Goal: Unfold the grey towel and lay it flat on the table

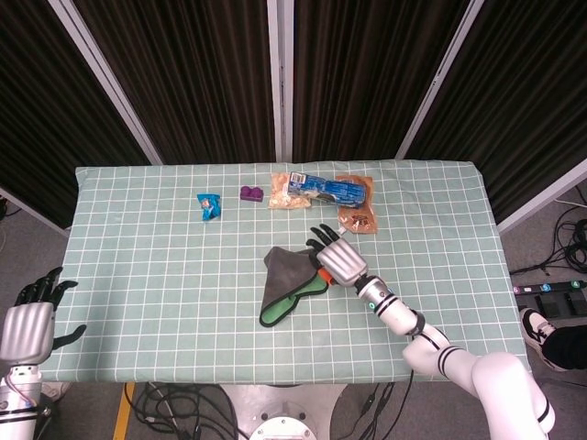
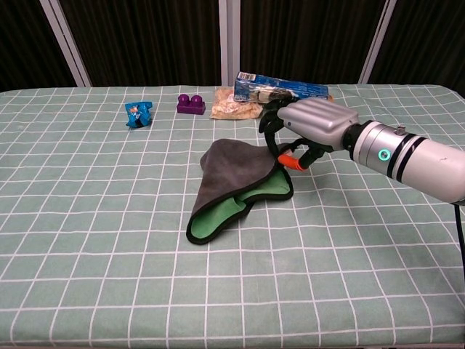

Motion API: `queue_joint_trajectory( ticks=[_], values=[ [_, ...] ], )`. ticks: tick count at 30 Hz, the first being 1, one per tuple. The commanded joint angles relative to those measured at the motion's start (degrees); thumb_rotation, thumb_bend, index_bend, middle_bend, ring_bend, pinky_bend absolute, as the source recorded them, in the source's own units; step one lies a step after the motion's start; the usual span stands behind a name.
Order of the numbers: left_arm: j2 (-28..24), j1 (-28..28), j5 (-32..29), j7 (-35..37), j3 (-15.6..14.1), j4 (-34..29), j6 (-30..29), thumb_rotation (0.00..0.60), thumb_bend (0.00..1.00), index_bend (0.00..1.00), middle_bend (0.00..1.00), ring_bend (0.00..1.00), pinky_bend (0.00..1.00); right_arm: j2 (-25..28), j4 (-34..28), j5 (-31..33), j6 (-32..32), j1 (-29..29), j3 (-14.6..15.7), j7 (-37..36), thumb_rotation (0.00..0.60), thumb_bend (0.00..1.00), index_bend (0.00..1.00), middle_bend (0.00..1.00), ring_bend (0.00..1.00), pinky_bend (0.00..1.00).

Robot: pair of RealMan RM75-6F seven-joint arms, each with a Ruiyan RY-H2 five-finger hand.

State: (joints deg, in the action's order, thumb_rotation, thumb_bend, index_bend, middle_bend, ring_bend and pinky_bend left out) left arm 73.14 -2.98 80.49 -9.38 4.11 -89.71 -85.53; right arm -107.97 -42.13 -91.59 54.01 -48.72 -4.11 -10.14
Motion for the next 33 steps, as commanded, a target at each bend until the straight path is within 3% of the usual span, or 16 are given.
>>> queue_joint_trajectory(
  ticks=[1, 4, 7, 15, 20, 28, 33],
  values=[
    [0.2, -0.2, 0.0, 0.2, 0.1, 0.2, 0.1, 0.6, 0.15, 0.34, 0.22, 0.18, 0.21, -1.1, 1.6, 0.5, -0.3, -0.4, -0.1, 0.2, 0.6, 0.41, 0.66, 0.22, 0.02, 0.0],
    [0.5, -0.5, 0.2, 1.0, 0.5, 0.3, 0.1, 0.6, 0.14, 0.34, 0.22, 0.18, 0.21, -1.9, 2.4, 0.5, 0.7, -0.5, -0.2, 0.0, 0.6, 0.42, 0.78, 0.24, 0.02, 0.0],
    [0.4, -1.2, 0.4, 2.9, 0.8, -0.2, 0.8, 0.6, 0.14, 0.34, 0.22, 0.18, 0.21, -1.8, 1.7, 0.4, 2.4, -0.6, -0.5, 0.1, 0.6, 0.43, 0.82, 0.25, 0.03, 0.0],
    [1.3, -4.3, 2.2, 7.0, 2.0, -1.4, 3.2, 0.6, 0.14, 0.34, 0.22, 0.18, 0.21, 2.8, -9.4, 1.7, 7.1, -1.4, -4.4, 4.1, 0.6, 0.43, 0.83, 0.26, 0.03, 0.0],
    [2.8, -7.5, 2.2, 10.6, 3.6, -2.4, 6.3, 0.6, 0.13, 0.37, 0.22, 0.18, 0.21, 5.6, -18.1, 4.7, 5.8, -2.4, -7.6, 10.5, 0.6, 0.43, 0.82, 0.26, 0.02, 0.0],
    [6.7, -14.7, -1.7, 17.3, 7.1, -3.9, 15.7, 0.6, 0.04, 0.38, 0.22, 0.18, 0.25, 5.6, -26.8, 13.8, 2.2, -4.1, -13.2, 22.4, 0.6, 0.45, 0.81, 0.25, 0.02, 0.0],
    [8.8, -19.2, -5.6, 17.0, 9.2, -2.9, 21.6, 0.6, 0.0, 0.39, 0.22, 0.18, 0.25, 4.4, -28.9, 19.7, 1.2, -5.9, -16.8, 27.4, 0.6, 0.45, 0.8, 0.24, 0.01, 0.0]
  ],
)
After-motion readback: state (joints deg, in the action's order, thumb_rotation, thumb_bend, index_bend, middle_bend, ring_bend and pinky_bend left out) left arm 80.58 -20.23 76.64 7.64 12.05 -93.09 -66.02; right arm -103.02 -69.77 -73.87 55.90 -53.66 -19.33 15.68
